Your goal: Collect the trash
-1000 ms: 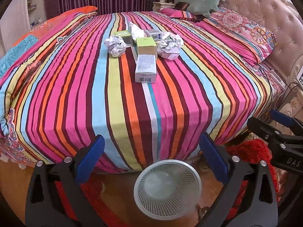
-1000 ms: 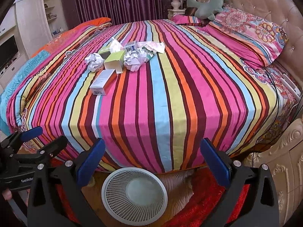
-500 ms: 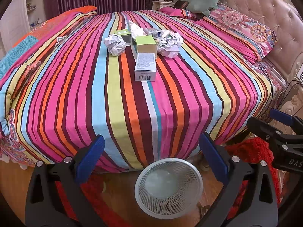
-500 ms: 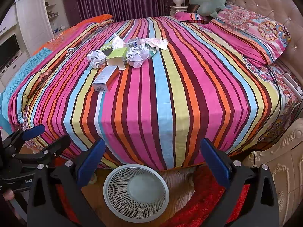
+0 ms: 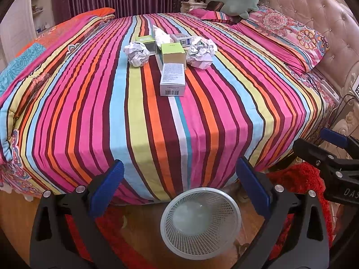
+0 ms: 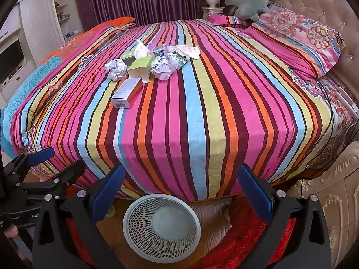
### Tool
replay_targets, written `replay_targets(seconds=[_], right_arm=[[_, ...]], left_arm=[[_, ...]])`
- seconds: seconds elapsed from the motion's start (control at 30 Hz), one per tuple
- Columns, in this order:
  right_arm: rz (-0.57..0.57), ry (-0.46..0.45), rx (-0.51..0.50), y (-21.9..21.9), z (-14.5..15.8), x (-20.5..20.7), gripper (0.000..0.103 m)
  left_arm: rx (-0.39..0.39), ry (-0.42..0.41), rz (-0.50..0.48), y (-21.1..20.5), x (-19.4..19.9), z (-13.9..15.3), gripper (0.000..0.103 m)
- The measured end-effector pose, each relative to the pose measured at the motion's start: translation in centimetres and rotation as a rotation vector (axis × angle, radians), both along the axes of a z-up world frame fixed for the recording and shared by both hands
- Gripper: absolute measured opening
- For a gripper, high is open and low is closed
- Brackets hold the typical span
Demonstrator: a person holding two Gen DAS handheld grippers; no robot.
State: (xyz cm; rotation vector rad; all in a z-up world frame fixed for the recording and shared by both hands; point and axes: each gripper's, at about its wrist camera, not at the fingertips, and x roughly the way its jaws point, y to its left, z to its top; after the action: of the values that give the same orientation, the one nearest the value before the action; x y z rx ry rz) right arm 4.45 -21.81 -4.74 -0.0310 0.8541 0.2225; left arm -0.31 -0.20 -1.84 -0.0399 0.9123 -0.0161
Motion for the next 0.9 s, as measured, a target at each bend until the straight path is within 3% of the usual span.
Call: replay_targets(seconds=[0.9], right_arm=[[0.004,0.004,-0.006,0.23,-0.13,-0.11,0.096]], left_arm=[[0.002,0.003,0.005,0.12,-0.24,-0.11,0.097]])
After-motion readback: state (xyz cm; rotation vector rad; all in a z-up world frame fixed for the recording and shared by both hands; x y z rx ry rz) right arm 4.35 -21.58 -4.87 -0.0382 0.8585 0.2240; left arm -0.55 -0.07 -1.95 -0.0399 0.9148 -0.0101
